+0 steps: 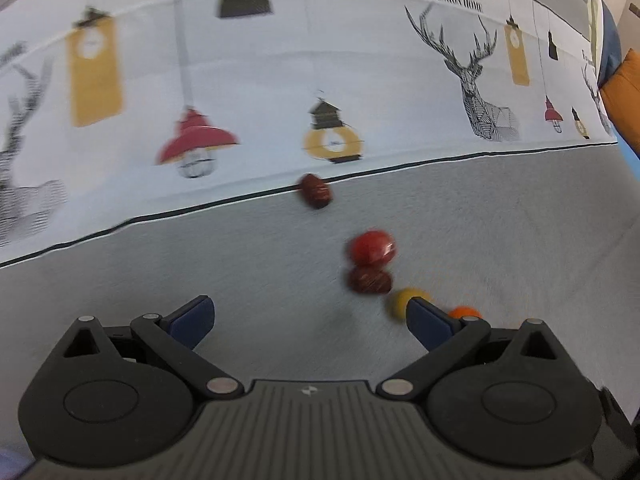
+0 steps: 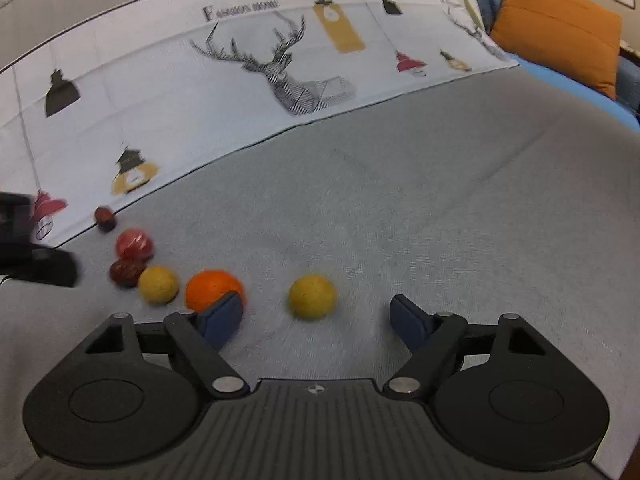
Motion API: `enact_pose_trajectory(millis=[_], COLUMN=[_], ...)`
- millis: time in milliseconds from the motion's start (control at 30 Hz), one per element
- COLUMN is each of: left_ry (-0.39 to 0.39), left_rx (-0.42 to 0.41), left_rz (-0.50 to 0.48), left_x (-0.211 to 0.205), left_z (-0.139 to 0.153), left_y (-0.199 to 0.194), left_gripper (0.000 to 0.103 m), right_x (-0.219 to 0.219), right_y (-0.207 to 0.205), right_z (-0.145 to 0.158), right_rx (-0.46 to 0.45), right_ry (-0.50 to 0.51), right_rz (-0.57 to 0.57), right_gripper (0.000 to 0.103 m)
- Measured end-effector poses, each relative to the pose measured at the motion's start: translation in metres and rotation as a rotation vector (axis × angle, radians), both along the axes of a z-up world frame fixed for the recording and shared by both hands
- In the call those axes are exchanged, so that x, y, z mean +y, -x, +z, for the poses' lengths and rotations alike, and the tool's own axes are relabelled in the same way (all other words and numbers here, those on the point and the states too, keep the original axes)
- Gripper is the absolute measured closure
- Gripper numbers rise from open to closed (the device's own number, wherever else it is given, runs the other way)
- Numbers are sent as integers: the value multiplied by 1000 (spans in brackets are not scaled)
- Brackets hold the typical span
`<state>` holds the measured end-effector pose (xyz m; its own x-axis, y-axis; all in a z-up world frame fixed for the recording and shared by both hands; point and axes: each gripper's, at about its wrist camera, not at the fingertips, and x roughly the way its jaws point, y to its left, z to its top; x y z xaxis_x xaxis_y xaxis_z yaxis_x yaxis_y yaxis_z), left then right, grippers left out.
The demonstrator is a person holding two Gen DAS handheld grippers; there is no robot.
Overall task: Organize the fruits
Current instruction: 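Grasp a red date with the left gripper while the right gripper grasps a yellow fruit, then carry the red date in the left gripper while the right gripper carries the yellow fruit to the plate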
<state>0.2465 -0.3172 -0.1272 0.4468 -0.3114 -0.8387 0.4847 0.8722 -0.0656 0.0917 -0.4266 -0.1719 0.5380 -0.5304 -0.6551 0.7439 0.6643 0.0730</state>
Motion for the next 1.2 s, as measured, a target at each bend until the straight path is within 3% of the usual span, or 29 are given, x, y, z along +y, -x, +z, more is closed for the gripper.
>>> enact_pose_trajectory(millis=[133, 233, 300, 333, 367, 400, 433, 533, 633, 867, 967, 1200], left_ry=[-44, -33, -14, -16, -16, -52, -89, -12, 20, -21, -80, -96], left_rx=[2, 8, 21, -2, -18, -22, -39, 22, 25, 30, 23, 6], left_rz=[-15, 2, -14, -39, -80, -100, -93, -71, -49, 3, 13, 63], left_x=[-23, -26, -26, -29, -32, -37, -40, -29, -11, 56, 94, 185], left_z=[-25, -35, -36, -35, -33, -33, -32, -29, -21, 23, 45, 91], left_y=[-14, -22, -21, -17, -13, -10, -8, -14, -11, 31, 63, 134], left_gripper=[5, 7, 17, 24, 50, 82, 81, 82, 82, 81, 81, 81], right_x=[-3, 1, 4, 7, 9, 11, 11, 5, 7, 13, 25, 97], right_y=[-5, -9, -9, -9, -9, -9, -8, -2, 3, 22, 38, 108], right_z=[-5, -8, -9, -8, -8, -7, -6, -3, 2, 22, 44, 99], right_rx=[48, 58, 60, 57, 55, 57, 56, 12, -25, -93, -123, -151], right_ry=[19, 48, 65, 73, 82, 94, 101, 71, 132, 222, 191, 104], right_rz=[-6, 23, 34, 51, 73, 73, 62, 45, 18, -12, -39, 181], right_gripper=[29, 32, 37, 41, 51, 67, 74, 75, 75, 75, 75, 75])
